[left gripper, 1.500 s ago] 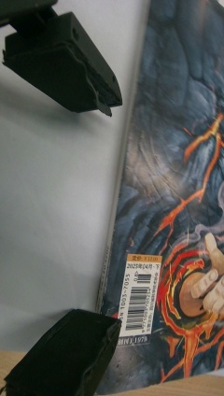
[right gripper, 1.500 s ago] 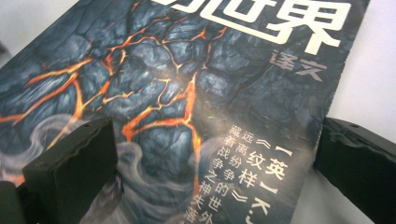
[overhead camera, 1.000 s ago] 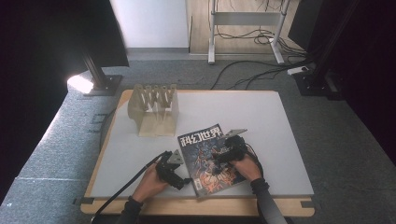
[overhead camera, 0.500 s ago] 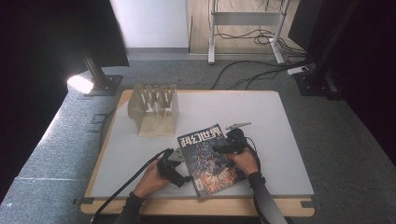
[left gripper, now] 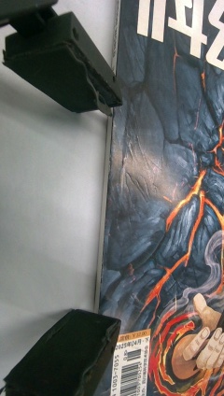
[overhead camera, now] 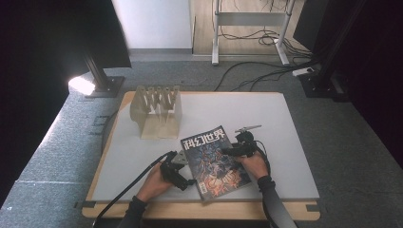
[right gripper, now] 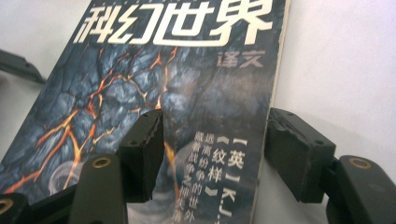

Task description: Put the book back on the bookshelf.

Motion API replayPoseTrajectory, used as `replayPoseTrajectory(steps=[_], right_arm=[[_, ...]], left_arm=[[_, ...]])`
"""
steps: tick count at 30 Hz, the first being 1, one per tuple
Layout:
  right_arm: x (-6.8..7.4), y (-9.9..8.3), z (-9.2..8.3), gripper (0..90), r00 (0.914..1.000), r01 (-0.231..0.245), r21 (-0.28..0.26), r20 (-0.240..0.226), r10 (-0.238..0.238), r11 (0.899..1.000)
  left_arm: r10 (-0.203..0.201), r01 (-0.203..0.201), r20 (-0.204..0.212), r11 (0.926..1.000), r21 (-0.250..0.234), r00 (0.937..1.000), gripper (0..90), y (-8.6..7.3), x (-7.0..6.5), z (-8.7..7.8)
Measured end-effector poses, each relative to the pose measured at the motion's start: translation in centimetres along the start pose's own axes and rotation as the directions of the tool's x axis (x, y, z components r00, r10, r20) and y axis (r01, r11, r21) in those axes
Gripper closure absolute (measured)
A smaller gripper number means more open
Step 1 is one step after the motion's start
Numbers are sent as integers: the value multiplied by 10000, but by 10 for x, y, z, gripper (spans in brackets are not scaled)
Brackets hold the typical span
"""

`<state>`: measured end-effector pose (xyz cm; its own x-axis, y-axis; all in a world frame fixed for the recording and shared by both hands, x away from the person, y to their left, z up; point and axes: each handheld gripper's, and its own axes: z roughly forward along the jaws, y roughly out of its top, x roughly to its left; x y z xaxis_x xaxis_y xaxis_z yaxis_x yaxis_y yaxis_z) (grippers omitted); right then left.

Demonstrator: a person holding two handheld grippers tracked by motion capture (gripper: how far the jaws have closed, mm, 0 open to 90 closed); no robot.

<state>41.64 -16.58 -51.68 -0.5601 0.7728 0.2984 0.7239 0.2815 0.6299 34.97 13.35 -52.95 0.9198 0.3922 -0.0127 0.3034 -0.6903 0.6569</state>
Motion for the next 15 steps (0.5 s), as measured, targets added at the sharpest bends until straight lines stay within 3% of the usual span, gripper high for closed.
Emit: replayPoseTrajectory(steps=[5,15], right_arm=[[-2,-3,-4,391,9999,18,49,-158,-18,10000],[-3,-2,-18,511,9980,178,-570,-591,-212,9982]], left_arm=[[-8,8,1,10000,-2,10000,0,0,0,0],[-2,2,4,10000,-4,10000,0,0,0,0]])
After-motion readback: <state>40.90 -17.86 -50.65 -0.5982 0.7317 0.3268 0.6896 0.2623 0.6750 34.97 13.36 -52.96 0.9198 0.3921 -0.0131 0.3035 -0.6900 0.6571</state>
